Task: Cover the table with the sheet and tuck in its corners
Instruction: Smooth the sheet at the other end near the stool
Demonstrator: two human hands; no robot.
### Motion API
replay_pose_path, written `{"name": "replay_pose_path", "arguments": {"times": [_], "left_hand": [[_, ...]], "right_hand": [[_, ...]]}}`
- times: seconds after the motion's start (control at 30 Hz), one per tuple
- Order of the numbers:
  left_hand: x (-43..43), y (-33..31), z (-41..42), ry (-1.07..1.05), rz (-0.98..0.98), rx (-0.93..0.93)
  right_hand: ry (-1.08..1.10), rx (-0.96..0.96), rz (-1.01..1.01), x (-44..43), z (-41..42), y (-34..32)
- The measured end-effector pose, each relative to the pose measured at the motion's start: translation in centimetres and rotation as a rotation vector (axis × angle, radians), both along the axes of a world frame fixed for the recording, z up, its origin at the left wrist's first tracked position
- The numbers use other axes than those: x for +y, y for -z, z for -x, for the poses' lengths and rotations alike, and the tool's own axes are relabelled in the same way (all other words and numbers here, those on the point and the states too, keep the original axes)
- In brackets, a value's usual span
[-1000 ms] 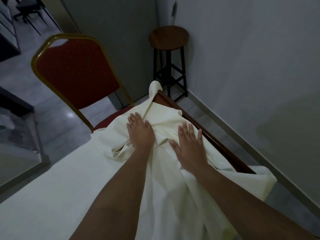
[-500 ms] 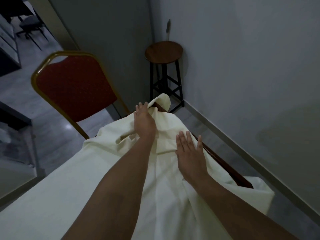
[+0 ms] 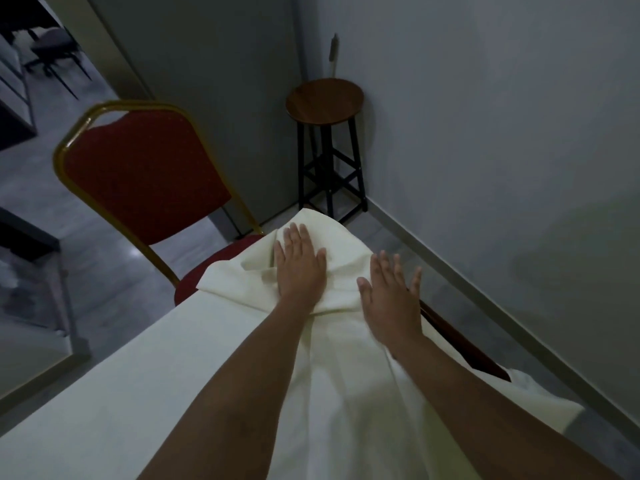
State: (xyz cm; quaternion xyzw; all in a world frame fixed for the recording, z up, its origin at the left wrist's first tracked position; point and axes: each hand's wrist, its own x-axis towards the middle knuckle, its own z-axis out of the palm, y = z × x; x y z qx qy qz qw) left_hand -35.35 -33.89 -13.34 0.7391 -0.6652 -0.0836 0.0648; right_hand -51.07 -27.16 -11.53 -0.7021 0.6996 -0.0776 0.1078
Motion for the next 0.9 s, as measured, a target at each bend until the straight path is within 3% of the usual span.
{"name": "replay_pose_path", "arguments": {"times": [0.13,0.37,0.47,0.7,0.9], "left_hand": [[-1.2,0.2,0.6,-0.209,-0.078,0.075],[-3.7,0.6,1.4,0.059,-0.059,0.164],[-4.7,0.4,1.9,0.055,-0.051,0.197],[-7.1,-0.7,4.1,0.214,-0.102,0.097],[-6.4,-2.1,5.8,0.307,-0.079,0.037]], "right_hand": [[0.041,-0.011,-0.028,-0.7,0.4,0.5],[0.014,0.052,0.013,-0.5,0.8,1.0],[0.047,0.054,-0.005,-0.6,1.3,1.1],[0.032,0.021,-0.055,-0.8,2.2,0.3],[0.193,0.068,0.029,-2.0,5.7,-0.7]]}}
